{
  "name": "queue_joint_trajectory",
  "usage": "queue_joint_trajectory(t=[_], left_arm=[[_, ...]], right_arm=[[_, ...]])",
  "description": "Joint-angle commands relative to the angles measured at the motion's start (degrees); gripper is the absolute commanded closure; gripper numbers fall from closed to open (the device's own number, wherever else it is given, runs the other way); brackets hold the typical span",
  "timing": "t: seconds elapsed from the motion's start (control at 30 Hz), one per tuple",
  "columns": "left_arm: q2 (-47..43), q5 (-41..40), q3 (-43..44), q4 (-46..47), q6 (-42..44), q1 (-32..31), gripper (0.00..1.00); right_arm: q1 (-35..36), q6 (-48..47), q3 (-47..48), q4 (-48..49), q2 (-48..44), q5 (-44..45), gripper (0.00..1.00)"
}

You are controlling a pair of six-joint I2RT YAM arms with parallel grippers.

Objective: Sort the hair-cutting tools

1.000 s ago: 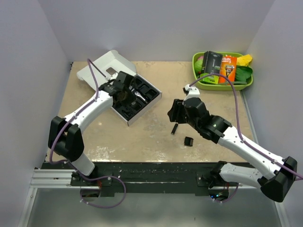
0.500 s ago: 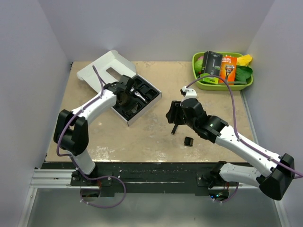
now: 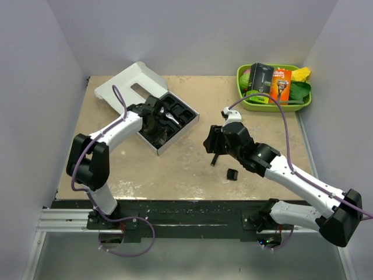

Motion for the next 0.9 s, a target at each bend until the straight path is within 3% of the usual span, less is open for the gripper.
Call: queue_joint_trajectory(t=[0.0,0.87], left_arm=[[-0.82,1.36,-0.58,-0.31,-1.35,1.02,0.83],[1.46,2.76,-0.49,-1.54,-0.65,2.96,0.76]], right_arm=[[0.14,0.3,-0.92,1.91,-0.14,-0.09,0.46],[0.14,0.92,-2.85,3.58,0.47,-0.88,0.42]])
